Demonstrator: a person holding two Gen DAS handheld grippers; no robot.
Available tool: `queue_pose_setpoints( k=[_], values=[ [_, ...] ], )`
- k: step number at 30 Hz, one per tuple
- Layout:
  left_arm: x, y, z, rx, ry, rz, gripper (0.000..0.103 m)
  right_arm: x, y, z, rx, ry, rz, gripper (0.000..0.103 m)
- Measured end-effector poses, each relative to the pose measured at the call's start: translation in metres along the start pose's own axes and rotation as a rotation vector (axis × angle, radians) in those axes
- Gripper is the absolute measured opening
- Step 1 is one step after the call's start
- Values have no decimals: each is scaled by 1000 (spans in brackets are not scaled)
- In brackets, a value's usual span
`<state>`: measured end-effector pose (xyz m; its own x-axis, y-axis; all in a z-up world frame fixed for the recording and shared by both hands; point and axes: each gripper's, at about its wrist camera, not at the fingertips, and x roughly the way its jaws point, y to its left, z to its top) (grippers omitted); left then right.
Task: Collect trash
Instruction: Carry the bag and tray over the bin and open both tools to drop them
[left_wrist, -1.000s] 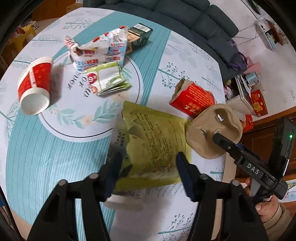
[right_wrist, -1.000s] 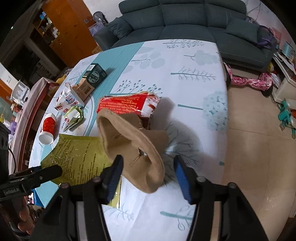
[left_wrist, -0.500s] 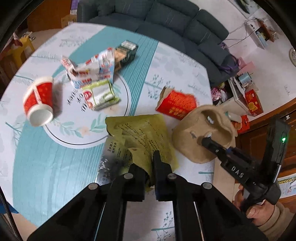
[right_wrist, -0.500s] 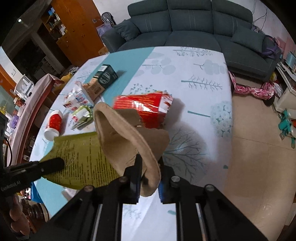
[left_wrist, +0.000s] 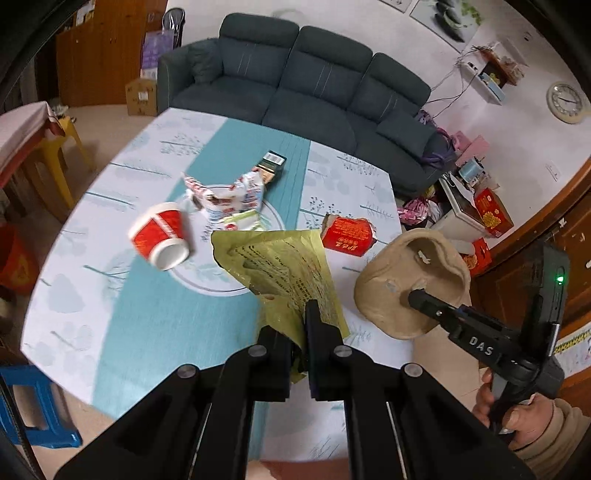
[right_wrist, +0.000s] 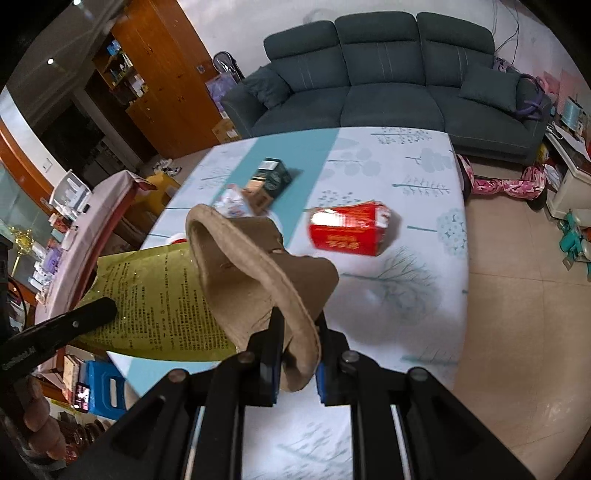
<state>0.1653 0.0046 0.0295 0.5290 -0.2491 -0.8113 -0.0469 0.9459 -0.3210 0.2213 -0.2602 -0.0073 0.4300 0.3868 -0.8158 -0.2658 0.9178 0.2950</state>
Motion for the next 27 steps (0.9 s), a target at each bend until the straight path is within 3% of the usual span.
queue_pose_setpoints(
  k=[16,27],
  values=[
    [-127,87,-97,175,-22,-49,4,-57,129,-124,95,-73,-11,14],
    [-162,128,-169,243,14,-74,4,-71,197,-214,128,-15,-105,14]
  ],
)
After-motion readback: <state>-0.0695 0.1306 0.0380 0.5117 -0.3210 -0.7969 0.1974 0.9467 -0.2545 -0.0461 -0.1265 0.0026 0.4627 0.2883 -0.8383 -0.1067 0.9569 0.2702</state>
